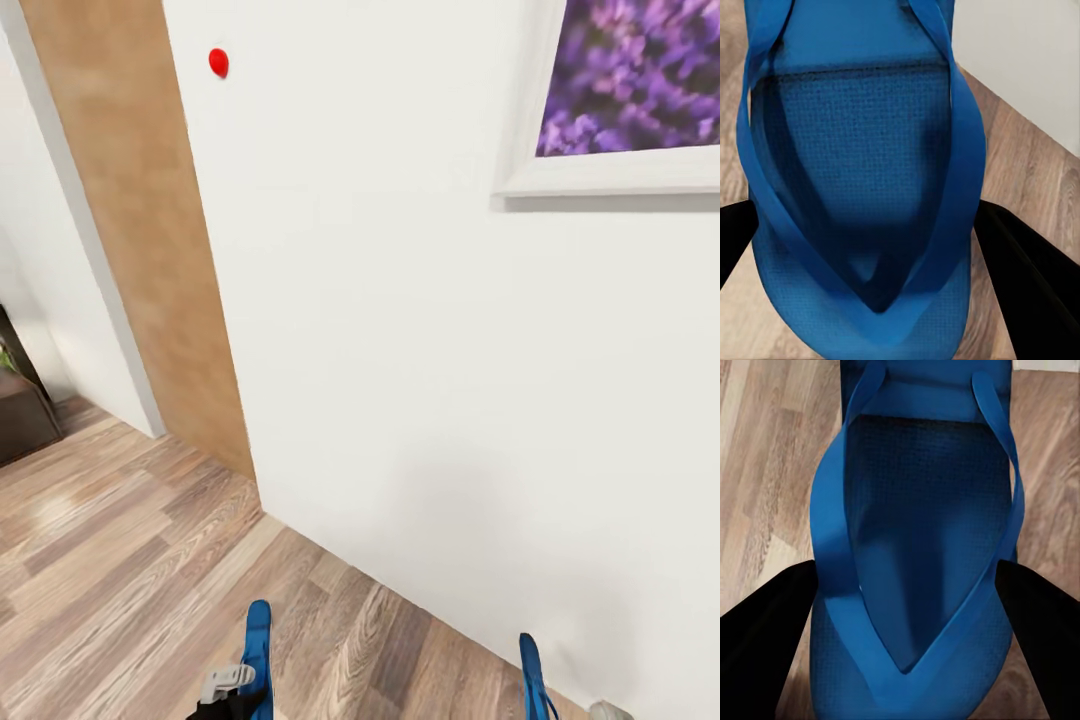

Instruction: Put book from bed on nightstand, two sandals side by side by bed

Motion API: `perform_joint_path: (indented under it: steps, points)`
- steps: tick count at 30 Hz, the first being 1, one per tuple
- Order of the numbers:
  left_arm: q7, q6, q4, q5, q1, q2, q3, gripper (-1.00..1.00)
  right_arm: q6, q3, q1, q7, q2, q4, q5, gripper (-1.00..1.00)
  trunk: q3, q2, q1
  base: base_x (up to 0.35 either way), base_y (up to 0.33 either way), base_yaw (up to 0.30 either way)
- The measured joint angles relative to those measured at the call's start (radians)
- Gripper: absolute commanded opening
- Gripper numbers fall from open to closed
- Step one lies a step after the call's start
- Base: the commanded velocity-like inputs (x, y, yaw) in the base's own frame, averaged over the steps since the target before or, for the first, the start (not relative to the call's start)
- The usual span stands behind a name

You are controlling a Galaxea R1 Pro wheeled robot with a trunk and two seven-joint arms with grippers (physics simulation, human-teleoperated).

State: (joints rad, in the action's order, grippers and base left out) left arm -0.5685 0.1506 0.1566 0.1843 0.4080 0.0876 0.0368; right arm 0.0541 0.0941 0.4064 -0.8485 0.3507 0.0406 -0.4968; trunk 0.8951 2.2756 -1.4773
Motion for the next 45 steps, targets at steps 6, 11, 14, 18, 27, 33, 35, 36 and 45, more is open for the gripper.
perform_joint_path:
  steps: [6,11,14,18,27,33,35,36,45]
  points:
    - [0.0,0.0,0.0,0.0,0.0,0.0,0.001,-1.0,0.0,0.001,0.0,0.0,0.0,0.0,0.0,-1.0,0.0,0.0,0.0,0.019,0.0,0.289]
    - [0.0,0.0,0.0,0.0,0.0,0.0,0.0,-1.0,0.0,0.001,0.0,0.0,0.0,0.0,0.0,-1.0,0.0,0.0,0.0,0.001,0.0,0.289]
    - [0.0,0.0,0.0,0.0,0.0,0.001,0.0,-1.0,0.0,0.001,0.0,0.0,0.001,0.0,0.0,-1.0,0.0,0.0,0.0,0.0,0.0,0.289]
    - [0.0,0.0,0.0,0.0,0.0,0.0,0.0,-1.0,0.0,0.001,0.0,0.0,0.0,0.0,0.0,-1.0,0.0,0.0,0.0,0.0,0.0,0.289]
    - [-0.001,0.0,0.0,0.0,0.0,0.0,0.0,-1.0,0.0,0.002,0.0,0.001,0.0,0.0,0.0,-1.0,0.0,0.0,0.0,0.037,0.0,0.29]
    - [0.0,0.0,0.0,0.0,0.0,0.0,0.0,-1.0,0.0,0.0,0.0,0.0,0.0,0.0,0.0,-1.0,0.0,0.0,0.0,0.202,0.0,0.292]
    - [0.0,0.0,0.0,0.0,0.0,0.0,0.0,-1.0,0.0,0.001,0.0,0.0,0.0,0.0,0.0,-1.0,0.0,0.0,0.0,0.042,0.0,0.292]
    - [0.0,0.0,0.0,0.0,0.0,0.0,0.0,-1.0,0.0,0.001,0.0,0.0,0.0,0.0,0.0,-1.0,0.0,0.0,0.0,0.017,0.0,0.292]
    - [0.0,0.0,0.0,0.0,-0.001,0.0,0.0,-1.0,0.0,0.001,0.0,0.0,0.0,0.0,0.0,-1.0,0.0,0.0,0.0,0.003,0.0,0.292]
